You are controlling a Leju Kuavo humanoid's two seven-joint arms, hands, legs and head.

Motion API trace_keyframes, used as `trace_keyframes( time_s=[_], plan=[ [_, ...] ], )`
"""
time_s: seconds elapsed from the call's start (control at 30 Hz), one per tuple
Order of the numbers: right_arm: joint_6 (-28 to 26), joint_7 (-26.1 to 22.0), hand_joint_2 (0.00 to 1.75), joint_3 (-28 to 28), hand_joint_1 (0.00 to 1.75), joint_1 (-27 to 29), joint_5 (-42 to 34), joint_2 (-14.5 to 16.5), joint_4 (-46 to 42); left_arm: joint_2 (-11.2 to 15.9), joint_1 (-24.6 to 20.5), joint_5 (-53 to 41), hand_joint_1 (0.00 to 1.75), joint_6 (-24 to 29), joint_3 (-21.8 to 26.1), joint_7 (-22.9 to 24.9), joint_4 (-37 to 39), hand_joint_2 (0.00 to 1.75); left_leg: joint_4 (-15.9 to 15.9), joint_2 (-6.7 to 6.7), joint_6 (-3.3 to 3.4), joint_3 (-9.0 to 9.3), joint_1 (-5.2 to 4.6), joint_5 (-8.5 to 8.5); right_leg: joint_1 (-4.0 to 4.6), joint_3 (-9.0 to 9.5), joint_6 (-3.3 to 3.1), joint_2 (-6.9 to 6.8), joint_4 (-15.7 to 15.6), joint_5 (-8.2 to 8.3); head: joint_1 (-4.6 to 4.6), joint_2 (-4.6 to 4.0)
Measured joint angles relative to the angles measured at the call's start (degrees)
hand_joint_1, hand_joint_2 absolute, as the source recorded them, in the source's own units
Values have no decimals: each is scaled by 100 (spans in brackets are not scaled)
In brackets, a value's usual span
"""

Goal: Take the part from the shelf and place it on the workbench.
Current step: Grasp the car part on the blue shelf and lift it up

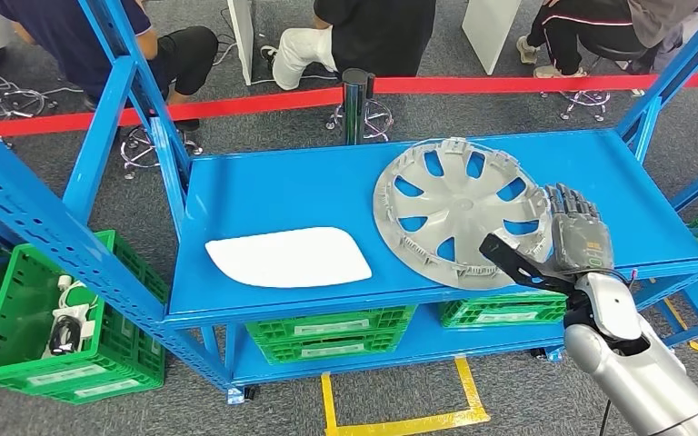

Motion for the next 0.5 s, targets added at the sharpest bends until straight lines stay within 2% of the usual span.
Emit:
trace_keyframes(
  time_s=[0.33, 0.5],
  plan=[
    [482, -430, 175, 331, 0, -128, -52, -9, 162, -37, -2, -125, 0, -37, -107, 25, 0, 0, -1, 51, 0, 3, 0, 0, 1, -1, 0, 8, 4, 1, 2, 0],
    [403, -589, 175, 587, 0, -376, 165, 84, 255, -63, -19, -168, 0, -33, -172, 76, 0, 0, -2, 78, 1, 10, 0, -1, 1, -1, 4, 27, 5, 5, 0, 0]
  ],
)
